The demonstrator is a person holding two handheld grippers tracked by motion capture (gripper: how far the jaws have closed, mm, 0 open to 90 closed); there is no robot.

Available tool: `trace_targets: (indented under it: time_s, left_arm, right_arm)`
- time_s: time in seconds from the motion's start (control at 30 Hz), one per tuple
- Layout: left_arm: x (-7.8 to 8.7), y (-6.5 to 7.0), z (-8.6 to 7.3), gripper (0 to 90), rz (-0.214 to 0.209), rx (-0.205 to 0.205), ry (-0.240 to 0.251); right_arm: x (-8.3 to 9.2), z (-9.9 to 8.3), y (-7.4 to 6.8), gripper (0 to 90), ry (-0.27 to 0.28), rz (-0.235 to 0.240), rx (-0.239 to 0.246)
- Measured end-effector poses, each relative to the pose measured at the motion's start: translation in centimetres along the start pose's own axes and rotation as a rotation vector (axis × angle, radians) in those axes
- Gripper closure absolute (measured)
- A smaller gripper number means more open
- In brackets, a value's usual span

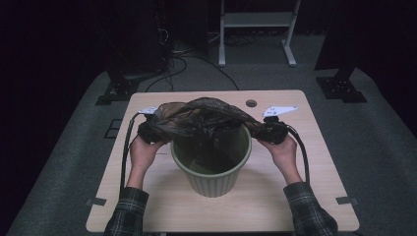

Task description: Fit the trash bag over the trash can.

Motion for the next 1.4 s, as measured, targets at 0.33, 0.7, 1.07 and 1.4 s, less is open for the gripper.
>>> trace_targets:
  time_s: [0.33,0.7,1.07,1.4]
  left_arm:
    - [1.1,0.8,0.0,90.0,-0.005,-0.020,0.020]
    - [1.5,0.8,-0.2,90.0,-0.006,-0.015,0.028]
    - [2.1,0.9,-0.2,90.0,-0.016,-0.010,0.041]
    - [2.9,1.1,-1.0,90.0,-0.028,-0.009,0.048]
  right_arm:
    - [8.7,3.5,1.6,55.0,0.173,-0.079,-0.003]
    - [10.4,11.5,-4.0,42.2,0.305,0.116,0.149]
    - [5.0,13.1,-6.6,89.7,0.210,0.121,0.250]
    - [10.8,6.5,-13.2,89.9,0.279,0.277,0.282]
Point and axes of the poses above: each handheld gripper's, and its own axes: x roughly backward along the jaws, z roughly out of its top, y roughly to its right, the point moved 6 cm from there along -x, roughly forward along the jaws, and after that the axes turned 15 degrees about x, right-handed, at the moved point
